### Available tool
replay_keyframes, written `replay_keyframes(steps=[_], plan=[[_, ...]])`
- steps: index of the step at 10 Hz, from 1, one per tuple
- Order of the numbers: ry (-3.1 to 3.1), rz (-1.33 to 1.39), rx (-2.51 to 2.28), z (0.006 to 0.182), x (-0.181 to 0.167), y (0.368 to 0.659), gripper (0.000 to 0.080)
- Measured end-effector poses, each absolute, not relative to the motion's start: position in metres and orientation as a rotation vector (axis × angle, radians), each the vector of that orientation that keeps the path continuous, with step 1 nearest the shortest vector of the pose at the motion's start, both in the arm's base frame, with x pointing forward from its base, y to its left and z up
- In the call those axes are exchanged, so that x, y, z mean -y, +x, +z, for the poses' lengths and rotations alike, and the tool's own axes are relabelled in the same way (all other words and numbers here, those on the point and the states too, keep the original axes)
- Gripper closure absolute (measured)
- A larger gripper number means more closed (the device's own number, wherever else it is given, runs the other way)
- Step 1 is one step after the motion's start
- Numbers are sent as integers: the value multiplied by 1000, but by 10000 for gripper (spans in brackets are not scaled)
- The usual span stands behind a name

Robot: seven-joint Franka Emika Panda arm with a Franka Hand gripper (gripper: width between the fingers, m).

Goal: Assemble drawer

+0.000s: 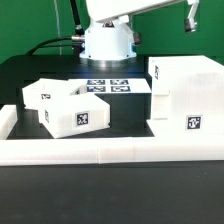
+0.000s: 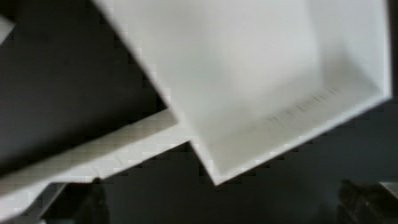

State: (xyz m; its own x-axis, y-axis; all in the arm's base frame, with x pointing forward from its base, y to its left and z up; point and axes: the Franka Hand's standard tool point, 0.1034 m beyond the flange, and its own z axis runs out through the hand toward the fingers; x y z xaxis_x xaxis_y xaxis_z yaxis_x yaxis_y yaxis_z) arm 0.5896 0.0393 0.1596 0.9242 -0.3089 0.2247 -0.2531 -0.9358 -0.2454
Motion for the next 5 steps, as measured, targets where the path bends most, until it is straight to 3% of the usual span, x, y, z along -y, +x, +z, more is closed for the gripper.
replay_keyframes(steps=[1, 5], plan=[[-2937, -385, -135, 157, -28, 587, 151], [-2967, -403, 263, 156, -24, 586, 151]])
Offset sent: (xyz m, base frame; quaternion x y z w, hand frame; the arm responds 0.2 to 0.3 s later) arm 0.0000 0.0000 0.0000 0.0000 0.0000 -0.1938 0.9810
